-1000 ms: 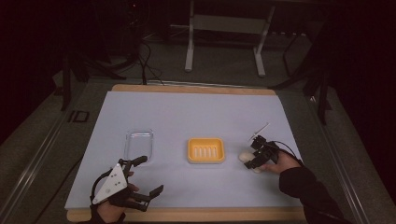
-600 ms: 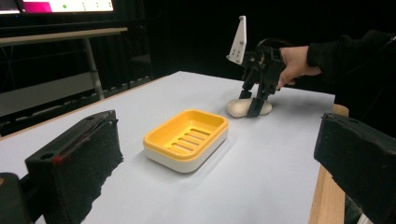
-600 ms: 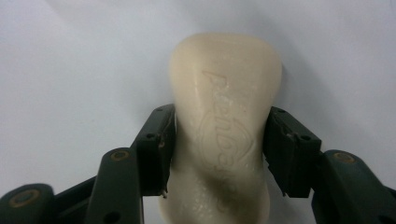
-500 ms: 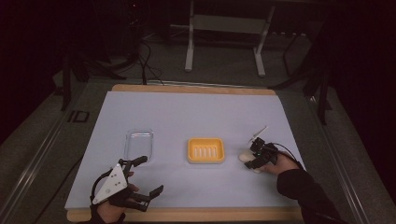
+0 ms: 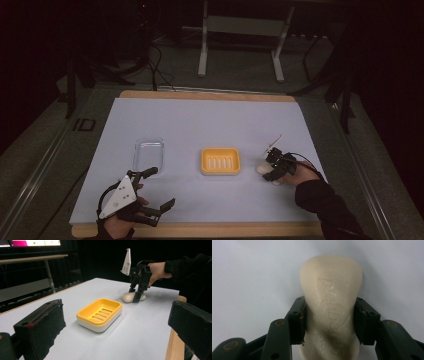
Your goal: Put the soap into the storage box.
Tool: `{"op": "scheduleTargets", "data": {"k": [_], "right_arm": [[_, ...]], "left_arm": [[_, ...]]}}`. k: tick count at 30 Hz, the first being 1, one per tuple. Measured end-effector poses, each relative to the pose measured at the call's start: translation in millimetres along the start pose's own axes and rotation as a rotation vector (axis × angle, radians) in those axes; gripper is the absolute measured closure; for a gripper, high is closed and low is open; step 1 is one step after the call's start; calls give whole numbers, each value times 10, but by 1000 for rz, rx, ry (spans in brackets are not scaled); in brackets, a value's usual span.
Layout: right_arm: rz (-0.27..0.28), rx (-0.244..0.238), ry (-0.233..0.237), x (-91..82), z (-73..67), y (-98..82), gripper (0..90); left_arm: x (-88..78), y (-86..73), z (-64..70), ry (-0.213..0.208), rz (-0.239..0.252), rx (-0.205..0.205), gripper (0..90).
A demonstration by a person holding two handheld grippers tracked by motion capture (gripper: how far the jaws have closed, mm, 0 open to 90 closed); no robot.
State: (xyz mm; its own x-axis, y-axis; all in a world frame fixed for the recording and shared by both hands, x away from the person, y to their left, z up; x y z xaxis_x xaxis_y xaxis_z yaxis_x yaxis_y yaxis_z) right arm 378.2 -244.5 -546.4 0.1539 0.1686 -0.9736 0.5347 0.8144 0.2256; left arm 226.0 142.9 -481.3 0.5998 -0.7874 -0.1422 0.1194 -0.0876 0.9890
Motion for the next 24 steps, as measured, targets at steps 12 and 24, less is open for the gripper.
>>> {"op": "scheduleTargets", "data": {"k": [12,24], "right_arm": [[34,-99,58,-125,98,-51,497],[55,-273,169,-304,122,-22,497]], "left_arm": [[8,-5,-1,0,-4,-2,7],[10,-7,0,-1,-6,-1,7]]}}
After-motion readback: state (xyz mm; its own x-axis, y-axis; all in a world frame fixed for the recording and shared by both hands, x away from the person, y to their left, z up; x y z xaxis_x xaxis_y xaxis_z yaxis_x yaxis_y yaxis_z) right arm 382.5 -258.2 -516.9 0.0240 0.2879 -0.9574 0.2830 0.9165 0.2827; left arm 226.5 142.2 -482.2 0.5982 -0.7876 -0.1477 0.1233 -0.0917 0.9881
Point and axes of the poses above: each handheld gripper's, and its own axes: x roughly forward along the jaws, y roughly out of its top, z roughly to its right, the point moved 5 cm from there along x, roughly forward along the jaws, and after that the axes turned 5 degrees about -x, right-handed, at the moved point
